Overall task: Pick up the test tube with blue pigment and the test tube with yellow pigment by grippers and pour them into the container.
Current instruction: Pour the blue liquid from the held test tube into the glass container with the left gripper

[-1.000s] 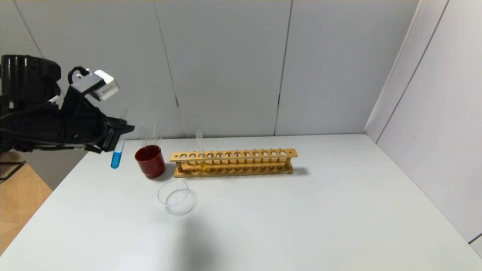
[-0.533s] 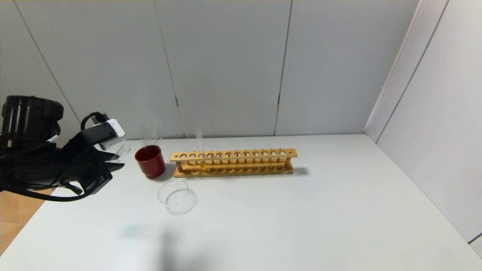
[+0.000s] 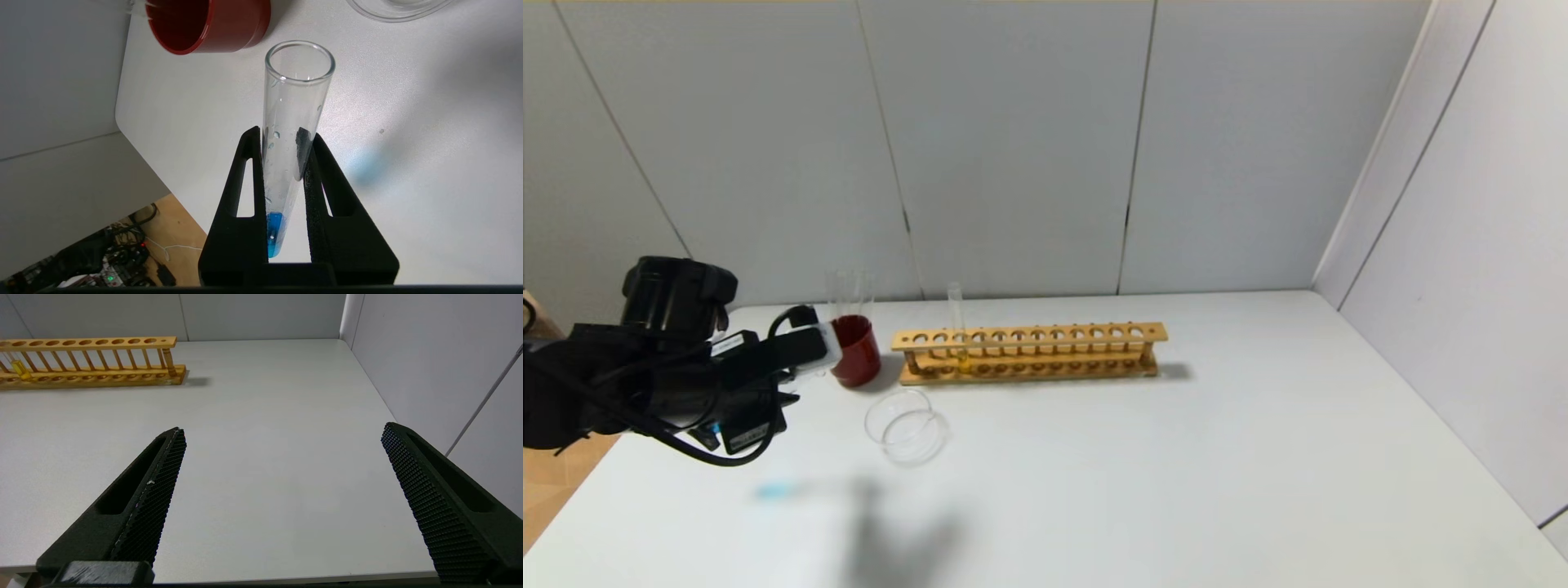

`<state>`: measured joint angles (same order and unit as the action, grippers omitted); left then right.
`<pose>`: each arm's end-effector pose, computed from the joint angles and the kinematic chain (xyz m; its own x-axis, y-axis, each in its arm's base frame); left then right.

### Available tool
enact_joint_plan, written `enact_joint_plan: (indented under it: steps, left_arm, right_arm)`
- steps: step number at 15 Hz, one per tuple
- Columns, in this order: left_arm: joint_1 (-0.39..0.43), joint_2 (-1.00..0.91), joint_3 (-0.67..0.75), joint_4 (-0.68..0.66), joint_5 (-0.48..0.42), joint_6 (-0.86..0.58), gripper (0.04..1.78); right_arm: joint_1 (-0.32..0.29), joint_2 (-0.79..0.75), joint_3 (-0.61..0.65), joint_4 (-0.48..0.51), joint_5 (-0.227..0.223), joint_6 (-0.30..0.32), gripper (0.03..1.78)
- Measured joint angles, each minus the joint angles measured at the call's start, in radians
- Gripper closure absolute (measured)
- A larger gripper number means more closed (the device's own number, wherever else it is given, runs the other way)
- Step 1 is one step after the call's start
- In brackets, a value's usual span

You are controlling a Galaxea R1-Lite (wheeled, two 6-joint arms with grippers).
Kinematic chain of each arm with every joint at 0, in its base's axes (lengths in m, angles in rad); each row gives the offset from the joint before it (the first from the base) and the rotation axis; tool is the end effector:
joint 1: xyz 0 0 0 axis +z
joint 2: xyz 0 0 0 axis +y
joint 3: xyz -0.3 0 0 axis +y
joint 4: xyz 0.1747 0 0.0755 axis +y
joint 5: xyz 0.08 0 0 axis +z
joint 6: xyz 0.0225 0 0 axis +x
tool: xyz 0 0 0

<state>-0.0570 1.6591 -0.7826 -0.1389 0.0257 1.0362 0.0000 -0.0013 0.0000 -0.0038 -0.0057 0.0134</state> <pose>0.2717 -0.0149 0.1440 0.7401 -0.0165 -0.6723 0.5971 0.4761 0.6456 -0.0229 -0.0001 0.0759 1.0000 -0.0057 0.0051 0.0056 0.9999 0.0134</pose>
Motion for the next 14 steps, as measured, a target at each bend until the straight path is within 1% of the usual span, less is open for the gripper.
enact_joint_plan:
  steps: [3,5,7,9,12,14]
  left_arm:
    - [-0.045,0.069,-0.004,-0.038,0.079,0.034,1.51]
    - [-0.078,0.101,-0.009,-0.05,0.099,0.05,1.51]
    - [-0.092,0.127,-0.011,-0.051,0.125,0.094,1.51]
    - [-0.109,0.15,-0.022,-0.051,0.16,0.104,1.51]
    - [-0.131,0.179,-0.043,-0.049,0.183,0.114,1.51]
    - [-0.144,0.195,-0.056,-0.049,0.226,0.141,1.51]
  right_arm:
    - [0.0,0.0,0.0,0.0,0.0,0.0,0.06]
    - [0.0,0.0,0.0,0.0,0.0,0.0,0.06]
    - [0.0,0.0,0.0,0.0,0.0,0.0,0.06]
    - [0.0,0.0,0.0,0.0,0.0,0.0,0.06]
    - [0.0,0.0,0.0,0.0,0.0,0.0,0.06]
    - [0.0,0.0,0.0,0.0,0.0,0.0,0.06]
